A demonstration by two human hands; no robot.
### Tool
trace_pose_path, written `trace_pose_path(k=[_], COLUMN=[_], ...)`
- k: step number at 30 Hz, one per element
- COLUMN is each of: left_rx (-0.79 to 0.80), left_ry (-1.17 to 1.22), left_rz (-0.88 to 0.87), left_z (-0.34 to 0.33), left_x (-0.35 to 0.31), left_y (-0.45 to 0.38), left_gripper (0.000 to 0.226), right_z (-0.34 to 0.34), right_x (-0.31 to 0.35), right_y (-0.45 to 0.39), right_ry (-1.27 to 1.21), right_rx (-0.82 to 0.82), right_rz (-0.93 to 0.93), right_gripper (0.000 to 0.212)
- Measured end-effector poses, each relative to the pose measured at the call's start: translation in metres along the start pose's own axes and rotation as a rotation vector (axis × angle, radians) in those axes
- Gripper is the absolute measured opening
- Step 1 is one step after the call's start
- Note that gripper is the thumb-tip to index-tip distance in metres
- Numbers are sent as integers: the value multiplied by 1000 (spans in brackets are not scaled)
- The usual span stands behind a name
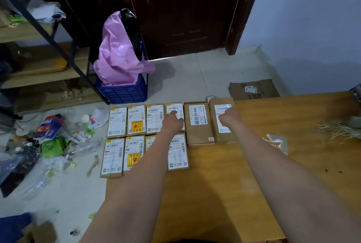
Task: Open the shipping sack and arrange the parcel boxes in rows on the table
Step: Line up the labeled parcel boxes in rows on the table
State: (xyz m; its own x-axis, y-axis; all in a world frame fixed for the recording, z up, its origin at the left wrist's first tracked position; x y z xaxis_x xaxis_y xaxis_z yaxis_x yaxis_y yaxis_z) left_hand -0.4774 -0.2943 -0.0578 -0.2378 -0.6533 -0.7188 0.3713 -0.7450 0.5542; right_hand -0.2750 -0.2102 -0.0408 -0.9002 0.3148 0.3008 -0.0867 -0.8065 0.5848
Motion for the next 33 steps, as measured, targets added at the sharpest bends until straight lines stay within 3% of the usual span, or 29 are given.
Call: trace_pose_path(k=[7, 10, 14, 21, 33], left_rx=[30, 29, 11, 37, 69], left_ry=[-90, -237, -408, -420, -398], left_rz=[-3, 8, 38, 82, 41], left_z=[-36, -44, -49, -54, -41], left_x=[-17, -13, -11, 3, -4], left_y=[-9, -18, -20, -28, -33], left_gripper=[49, 51, 57, 52, 67], right_z=[13, 14, 13, 10, 0], right_x=[-22, -28, -39, -46, -42], right_y=[-35, -44, -60, -73, -78], right_ry=[113, 179, 84, 64, -21], right_rx=[-57, -16, 67, 190, 213], right_rz=[-23, -21, -37, 37, 53], right_gripper=[53, 55, 58, 31, 38])
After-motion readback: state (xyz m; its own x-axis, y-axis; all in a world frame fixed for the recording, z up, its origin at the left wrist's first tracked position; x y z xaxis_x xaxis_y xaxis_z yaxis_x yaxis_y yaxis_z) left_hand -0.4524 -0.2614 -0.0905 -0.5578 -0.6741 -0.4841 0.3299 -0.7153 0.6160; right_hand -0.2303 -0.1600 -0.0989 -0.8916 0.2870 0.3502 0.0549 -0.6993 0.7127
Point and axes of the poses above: each hand's wrist, its own y-axis away from the middle knuckle, its own z-axis out of the back of the hand, x = y × z, the point moved 2 cm from there along -y, towards the middle knuckle, and after that the axes turned 13 degrees about y, right-handed, at the moved point
